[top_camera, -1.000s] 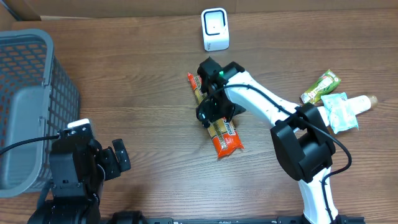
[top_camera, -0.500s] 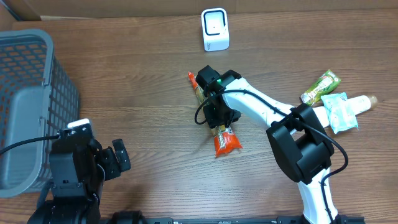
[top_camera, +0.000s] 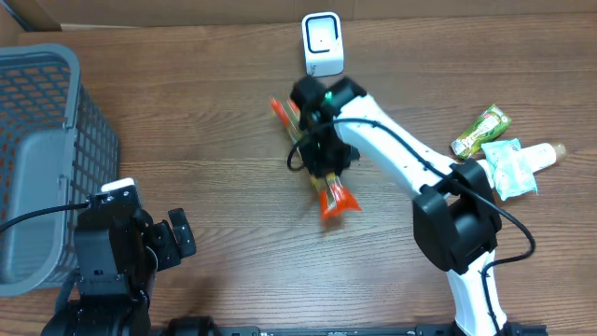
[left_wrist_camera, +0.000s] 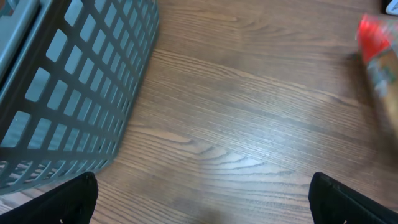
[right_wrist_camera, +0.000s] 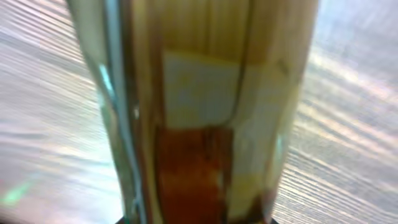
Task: Scan the item barcode
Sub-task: 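Hold the pasta packet in front of the barcode scanner, then carry the pasta packet to the right table edge and release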
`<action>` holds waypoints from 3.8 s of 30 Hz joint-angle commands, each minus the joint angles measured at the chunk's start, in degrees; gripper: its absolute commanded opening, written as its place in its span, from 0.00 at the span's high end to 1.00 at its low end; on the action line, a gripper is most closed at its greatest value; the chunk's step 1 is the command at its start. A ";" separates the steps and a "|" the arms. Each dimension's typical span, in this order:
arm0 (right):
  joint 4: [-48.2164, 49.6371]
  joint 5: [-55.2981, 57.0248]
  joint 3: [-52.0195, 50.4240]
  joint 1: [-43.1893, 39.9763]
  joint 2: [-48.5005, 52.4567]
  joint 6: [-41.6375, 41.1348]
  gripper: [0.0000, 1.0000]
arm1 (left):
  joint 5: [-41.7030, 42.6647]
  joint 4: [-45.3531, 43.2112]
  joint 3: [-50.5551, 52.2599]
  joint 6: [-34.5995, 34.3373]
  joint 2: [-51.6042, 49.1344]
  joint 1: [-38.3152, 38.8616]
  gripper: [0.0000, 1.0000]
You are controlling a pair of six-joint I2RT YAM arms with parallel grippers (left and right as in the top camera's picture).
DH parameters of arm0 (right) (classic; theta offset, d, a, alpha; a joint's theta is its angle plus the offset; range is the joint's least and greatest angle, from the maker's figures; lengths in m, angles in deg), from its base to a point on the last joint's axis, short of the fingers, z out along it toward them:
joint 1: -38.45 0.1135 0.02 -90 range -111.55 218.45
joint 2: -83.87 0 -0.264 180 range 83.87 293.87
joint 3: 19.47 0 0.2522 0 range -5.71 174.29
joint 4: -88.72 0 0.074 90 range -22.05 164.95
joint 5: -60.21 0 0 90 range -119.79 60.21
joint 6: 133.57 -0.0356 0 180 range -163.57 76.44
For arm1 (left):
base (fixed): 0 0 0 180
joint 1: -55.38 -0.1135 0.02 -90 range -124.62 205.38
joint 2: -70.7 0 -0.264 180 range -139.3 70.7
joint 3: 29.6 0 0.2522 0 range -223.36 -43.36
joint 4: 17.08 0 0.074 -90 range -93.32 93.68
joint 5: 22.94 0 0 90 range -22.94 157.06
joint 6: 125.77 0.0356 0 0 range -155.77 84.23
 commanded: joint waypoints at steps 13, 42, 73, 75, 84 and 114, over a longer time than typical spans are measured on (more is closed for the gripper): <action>15.50 32.61 16.26 -4.42 -2.12 5.79 0.96 | -0.94 -0.20 0.11 -0.57 0.17 -0.31 0.00; 51.80 46.84 10.38 -10.29 10.03 53.57 0.96 | -0.94 -0.20 0.11 -0.57 0.17 -0.31 0.00; 53.37 50.56 10.47 -9.92 9.25 54.77 0.96 | -0.94 -0.20 0.11 -0.57 0.17 -0.31 0.00; 52.70 50.10 10.47 -9.79 8.22 54.36 0.96 | -0.94 -0.20 0.11 -0.57 0.17 -0.31 0.00; 37.62 29.14 10.47 -9.99 -7.76 36.30 0.96 | -0.94 -0.20 0.11 -0.57 0.17 -0.31 0.01; 23.91 19.65 -34.34 -41.13 -31.28 -43.54 0.94 | -0.94 -0.20 0.11 -0.57 0.17 -0.31 0.00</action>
